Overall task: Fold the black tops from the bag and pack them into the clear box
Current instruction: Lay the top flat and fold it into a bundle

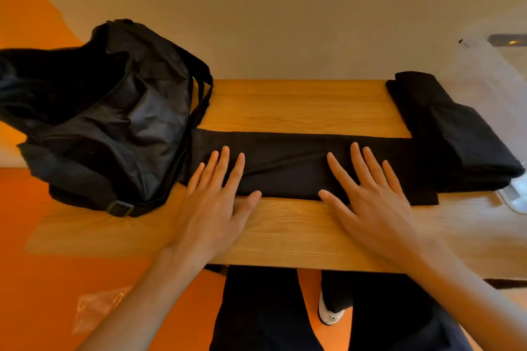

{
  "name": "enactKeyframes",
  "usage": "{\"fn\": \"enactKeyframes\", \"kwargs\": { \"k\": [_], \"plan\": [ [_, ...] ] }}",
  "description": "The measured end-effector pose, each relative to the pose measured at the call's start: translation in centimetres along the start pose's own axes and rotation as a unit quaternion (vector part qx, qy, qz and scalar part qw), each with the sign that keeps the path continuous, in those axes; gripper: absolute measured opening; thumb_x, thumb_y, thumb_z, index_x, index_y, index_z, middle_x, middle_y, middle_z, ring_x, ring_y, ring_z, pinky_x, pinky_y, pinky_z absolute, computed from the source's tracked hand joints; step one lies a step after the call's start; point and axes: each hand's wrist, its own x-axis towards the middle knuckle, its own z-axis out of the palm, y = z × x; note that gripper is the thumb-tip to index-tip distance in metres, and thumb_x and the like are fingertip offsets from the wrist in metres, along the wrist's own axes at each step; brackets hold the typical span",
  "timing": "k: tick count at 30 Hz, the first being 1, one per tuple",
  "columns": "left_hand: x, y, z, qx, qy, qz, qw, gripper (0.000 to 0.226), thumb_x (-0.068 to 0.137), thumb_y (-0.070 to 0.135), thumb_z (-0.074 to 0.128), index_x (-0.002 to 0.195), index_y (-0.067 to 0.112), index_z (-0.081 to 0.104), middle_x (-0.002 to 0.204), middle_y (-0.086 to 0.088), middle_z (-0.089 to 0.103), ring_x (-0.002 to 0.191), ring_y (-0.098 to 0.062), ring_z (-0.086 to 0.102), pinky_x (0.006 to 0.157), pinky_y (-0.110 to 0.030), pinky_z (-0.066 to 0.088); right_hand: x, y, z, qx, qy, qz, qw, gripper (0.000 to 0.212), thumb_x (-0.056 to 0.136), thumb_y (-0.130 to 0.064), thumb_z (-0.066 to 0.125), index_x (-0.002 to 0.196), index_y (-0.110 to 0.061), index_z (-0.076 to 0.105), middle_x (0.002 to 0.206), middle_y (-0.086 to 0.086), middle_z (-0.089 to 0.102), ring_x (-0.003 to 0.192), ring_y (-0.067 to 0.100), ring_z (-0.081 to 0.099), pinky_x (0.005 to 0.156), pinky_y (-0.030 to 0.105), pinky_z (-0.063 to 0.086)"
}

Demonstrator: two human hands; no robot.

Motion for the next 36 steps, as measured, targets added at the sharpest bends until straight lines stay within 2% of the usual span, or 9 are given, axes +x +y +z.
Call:
{"fn": "enactKeyframes", "kwargs": {
  "k": [5,9,13,15,19,23,26,32,36],
  "plan": [
    [2.5,-1.4,-1.0,-0.044,0.034,0.049,0.997,0.072,0.101,0.065,0.013,0.163,0.028,0.02,0.172,0.0,0.005,0.158,-0.012,-0.002,0.129,-0.038,0.007,-3.8,0.1,-0.6,-0.022,-0.04,0.035,0.998,0.082,0.078,-0.087,-0.019,0.148,-0.047,-0.035,0.165,0.005,-0.031,0.151,0.022,-0.03,0.123,0.038,-0.012],
    [2.0,-1.6,-1.8,-0.063,0.152,-0.053,0.985,0.063,0.105,0.051,0.03,0.152,0.013,0.047,0.163,-0.007,0.035,0.149,-0.023,0.032,0.121,-0.04,0.03,-6.2,-1.6,-3.9,-0.062,-0.138,0.063,0.986,0.09,0.071,-0.091,-0.023,0.147,-0.045,-0.038,0.166,0.009,-0.027,0.154,0.026,-0.021,0.125,0.039,0.002],
    [1.5,-1.4,-1.5,-0.027,0.09,-0.039,0.995,0.068,0.105,0.056,0.022,0.161,0.018,0.029,0.17,-0.008,0.014,0.157,-0.023,0.014,0.124,-0.039,0.021,-2.6,-4.2,-8.1,-0.103,-0.042,0.031,0.993,0.085,0.087,-0.082,0.003,0.151,-0.039,0.038,0.154,0.004,0.045,0.143,0.025,0.039,0.115,0.042,0.032],
    [1.0,-1.1,-2.0,-0.059,0.129,-0.061,0.988,0.062,0.108,0.049,0.031,0.159,0.015,0.033,0.169,-0.01,0.019,0.155,-0.024,0.018,0.122,-0.038,0.023,2.2,-5.7,-8.5,0.024,0.016,-0.019,0.999,0.067,0.095,-0.071,0.023,0.136,-0.031,0.057,0.13,0.002,0.062,0.125,0.025,0.053,0.102,0.041,0.043],
    [-1.5,1.4,-2.2,-0.066,0.17,0.017,0.983,0.052,0.107,0.044,0.043,0.146,0.011,0.054,0.158,-0.011,0.04,0.147,-0.026,0.035,0.119,-0.042,0.036,12.4,-10.9,-6.9,0.238,0.036,-0.149,0.959,0.033,0.102,-0.041,0.056,0.128,-0.021,0.064,0.116,0.001,0.065,0.106,0.017,0.06,0.087,0.031,0.049],
    [-2.0,3.6,-0.8,-0.025,0.017,0.163,0.986,0.061,0.108,0.056,0.029,0.162,0.029,0.024,0.172,-0.007,0.003,0.158,-0.02,-0.006,0.128,-0.037,-0.001,18.2,-15.1,-5.4,0.22,-0.049,-0.207,0.952,0.034,0.095,-0.04,0.07,0.12,-0.018,0.067,0.112,0.003,0.068,0.1,0.016,0.061,0.076,0.027,0.043],
    [-1.8,3.2,0.3,0.007,-0.012,0.17,0.985,0.063,0.108,0.058,0.02,0.164,0.028,0.015,0.172,-0.004,-0.003,0.157,-0.016,-0.015,0.128,-0.038,-0.004,19.9,-15.7,-4.7,0.208,-0.052,-0.207,0.955,0.026,0.092,-0.033,0.075,0.102,-0.01,0.071,0.093,0.005,0.068,0.09,0.022,0.063,0.064,0.027,0.04],
    [-1.7,3.0,0.8,0.0,-0.009,0.183,0.983,0.069,0.107,0.062,0.02,0.164,0.024,0.014,0.172,-0.001,-0.003,0.157,-0.014,-0.013,0.128,-0.036,-0.003,20.6,-14.9,-3.7,0.245,-0.026,-0.165,0.955,0.014,0.093,-0.026,0.074,0.098,-0.016,0.066,0.092,0.0,0.063,0.094,0.022,0.061,0.076,0.03,0.041],
    [-1.8,3.0,0.7,0.003,-0.003,0.185,0.983,0.07,0.107,0.063,0.021,0.164,0.023,0.015,0.172,-0.004,-0.001,0.157,-0.016,-0.012,0.128,-0.037,-0.002,18.9,-14.9,-5.0,0.166,0.097,-0.346,0.918,0.025,0.089,-0.042,0.069,0.108,-0.027,0.066,0.109,-0.006,0.057,0.11,0.016,0.05,0.094,0.034,0.033]
  ]
}}
